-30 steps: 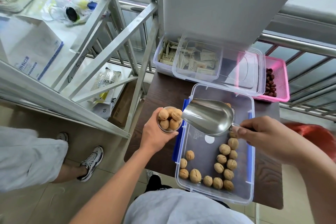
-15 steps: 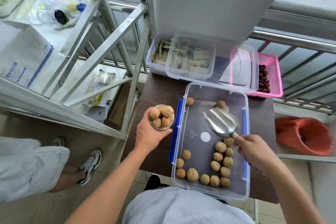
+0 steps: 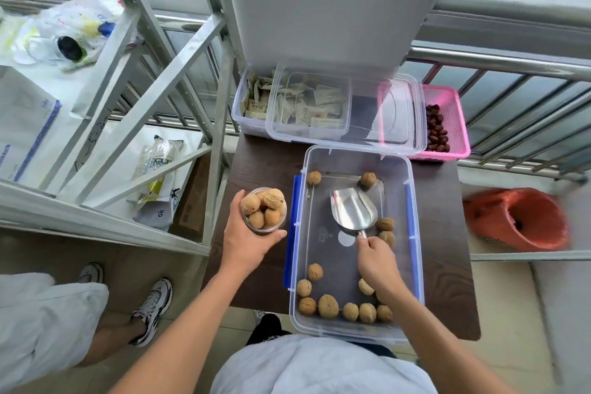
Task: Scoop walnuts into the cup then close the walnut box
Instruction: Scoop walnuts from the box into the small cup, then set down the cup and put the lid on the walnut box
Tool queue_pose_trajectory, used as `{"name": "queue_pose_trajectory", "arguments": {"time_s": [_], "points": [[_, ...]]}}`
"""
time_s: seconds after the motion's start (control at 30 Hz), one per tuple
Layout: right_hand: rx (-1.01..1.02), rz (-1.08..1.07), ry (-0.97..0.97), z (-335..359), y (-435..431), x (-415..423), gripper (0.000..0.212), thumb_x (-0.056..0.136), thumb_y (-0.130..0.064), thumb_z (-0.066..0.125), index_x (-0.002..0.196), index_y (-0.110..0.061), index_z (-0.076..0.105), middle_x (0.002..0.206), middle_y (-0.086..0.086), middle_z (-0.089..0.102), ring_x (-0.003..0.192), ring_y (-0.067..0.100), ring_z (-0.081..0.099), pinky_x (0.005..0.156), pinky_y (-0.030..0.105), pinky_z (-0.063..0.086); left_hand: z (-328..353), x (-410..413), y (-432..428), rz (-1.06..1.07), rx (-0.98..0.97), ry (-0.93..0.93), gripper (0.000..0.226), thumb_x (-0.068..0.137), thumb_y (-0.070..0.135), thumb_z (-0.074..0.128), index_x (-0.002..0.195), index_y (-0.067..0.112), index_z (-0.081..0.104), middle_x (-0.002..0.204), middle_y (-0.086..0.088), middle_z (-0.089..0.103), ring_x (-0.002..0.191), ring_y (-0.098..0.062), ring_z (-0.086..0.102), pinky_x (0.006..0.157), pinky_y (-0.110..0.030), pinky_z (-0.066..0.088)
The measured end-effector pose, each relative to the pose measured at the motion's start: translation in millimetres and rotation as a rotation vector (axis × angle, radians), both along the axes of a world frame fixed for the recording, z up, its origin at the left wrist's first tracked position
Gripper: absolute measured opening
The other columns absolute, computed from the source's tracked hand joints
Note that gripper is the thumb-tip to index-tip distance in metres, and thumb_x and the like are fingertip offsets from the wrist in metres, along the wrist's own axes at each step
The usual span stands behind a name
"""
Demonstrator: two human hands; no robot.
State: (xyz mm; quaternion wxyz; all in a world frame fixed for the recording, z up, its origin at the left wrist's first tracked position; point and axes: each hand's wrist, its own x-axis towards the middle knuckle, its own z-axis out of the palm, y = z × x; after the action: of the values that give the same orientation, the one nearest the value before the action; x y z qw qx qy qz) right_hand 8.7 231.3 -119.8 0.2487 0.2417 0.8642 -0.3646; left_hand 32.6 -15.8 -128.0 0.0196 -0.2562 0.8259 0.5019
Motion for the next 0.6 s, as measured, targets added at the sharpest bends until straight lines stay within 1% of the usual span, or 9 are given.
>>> {"name": "queue_pose_trajectory", "arguments": {"time_s": [0.07, 0.13, 0.17, 0.23, 0.27, 0.33, 0.47, 0.53, 0.6], "points": [[0.020, 0.005, 0.007, -4.4, -8.5, 1.5, 0.041, 0.104, -0.039, 0.034, 0.081, -0.009, 0.051, 0.086, 0.011, 0.062, 0.075, 0.025, 0.054, 0.059, 0.034, 0.033, -1.0, 3.0, 0.3, -0.013, -0.008, -0.019, 0.126, 0.057, 0.030, 0.099, 0.156, 0.033, 0.020, 0.152, 0.001, 0.043, 0.137, -0.015, 0.043, 0.111, -0.029, 0.034], [0.028, 0.000, 0.035, -9.9, -15.4, 3.3, 0.042, 0.104, -0.039, 0.033, 0.089, -0.006, 0.054, 0.098, 0.019, 0.063, 0.080, 0.030, 0.056, 0.061, 0.034, 0.033, -1.6, 7.1, -1.9, -0.027, -0.010, -0.037, 0.131, 0.058, 0.032, 0.098, 0.157, 0.036, 0.014, 0.157, 0.001, 0.036, 0.143, -0.016, 0.037, 0.114, -0.032, 0.031], [0.034, -0.003, 0.041, -10.2, -17.9, 4.9, 0.044, 0.104, -0.038, 0.032, 0.095, -0.003, 0.056, 0.098, 0.019, 0.061, 0.081, 0.031, 0.055, 0.064, 0.034, 0.034, -2.1, 9.8, -3.1, -0.028, -0.013, -0.036, 0.131, 0.058, 0.032, 0.098, 0.158, 0.036, 0.012, 0.159, 0.001, 0.033, 0.145, -0.016, 0.034, 0.116, -0.033, 0.030], [0.024, -0.001, 0.054, -10.1, -22.6, 7.0, 0.043, 0.105, -0.036, 0.031, 0.105, 0.000, 0.055, 0.088, 0.010, 0.054, 0.082, 0.030, 0.050, 0.070, 0.037, 0.040, -1.6, 15.8, -6.4, -0.015, -0.035, -0.005, 0.129, 0.061, 0.035, 0.097, 0.158, 0.035, 0.011, 0.161, 0.001, 0.030, 0.148, -0.014, 0.029, 0.118, -0.035, 0.027], [0.015, 0.007, 0.053, -10.5, -23.4, 8.7, 0.040, 0.105, -0.037, 0.032, 0.108, -0.002, 0.052, 0.084, 0.006, 0.052, 0.084, 0.031, 0.052, 0.075, 0.040, 0.044, -0.3, 19.4, -6.3, -0.012, -0.054, 0.015, 0.126, 0.063, 0.036, 0.095, 0.158, 0.033, 0.012, 0.162, 0.001, 0.028, 0.148, -0.013, 0.027, 0.118, -0.034, 0.026], [0.012, 0.056, 0.032, -11.5, -23.2, 10.4, 0.034, 0.103, -0.035, 0.035, 0.114, -0.005, 0.047, 0.090, 0.008, 0.059, 0.088, 0.036, 0.058, 0.077, 0.044, 0.048, 4.4, 26.0, -4.1, -0.001, -0.097, 0.068, 0.115, 0.071, 0.036, 0.090, 0.159, 0.028, 0.015, 0.162, 0.001, 0.027, 0.148, -0.011, 0.025, 0.118, -0.032, 0.024], [0.028, 0.164, -0.027, -12.4, -19.0, 10.1, 0.025, 0.096, -0.018, 0.048, 0.118, -0.004, 0.045, 0.088, 0.007, 0.053, 0.078, 0.027, 0.052, 0.068, 0.038, 0.045, 16.5, 30.2, 3.7, 0.009, -0.241, 0.247, 0.091, 0.082, 0.031, 0.082, 0.154, 0.017, 0.029, 0.155, -0.005, 0.036, 0.145, -0.015, 0.033, 0.118, -0.040, 0.032], [0.049, 0.192, -0.022, -10.4, -17.5, 9.2, 0.027, 0.092, -0.018, 0.051, 0.116, -0.006, 0.046, 0.099, 0.011, 0.058, 0.087, 0.030, 0.057, 0.075, 0.044, 0.052, 21.8, 29.0, 10.6, -0.021, -0.317, 0.360, 0.077, 0.085, 0.033, 0.076, 0.148, 0.011, 0.037, 0.150, -0.009, 0.043, 0.141, -0.020, 0.039, 0.116, -0.040, 0.036], [0.066, 0.232, -0.009, -8.5, -15.1, 8.2, 0.029, 0.091, -0.019, 0.053, 0.116, -0.006, 0.047, 0.112, 0.015, 0.057, 0.099, 0.034, 0.058, 0.083, 0.046, 0.052, 29.5, 25.4, 21.6, -0.077, -0.362, 0.450, 0.066, 0.087, 0.035, 0.068, 0.142, 0.008, 0.046, 0.145, -0.011, 0.048, 0.139, -0.021, 0.042, 0.114, -0.037, 0.038]]}}
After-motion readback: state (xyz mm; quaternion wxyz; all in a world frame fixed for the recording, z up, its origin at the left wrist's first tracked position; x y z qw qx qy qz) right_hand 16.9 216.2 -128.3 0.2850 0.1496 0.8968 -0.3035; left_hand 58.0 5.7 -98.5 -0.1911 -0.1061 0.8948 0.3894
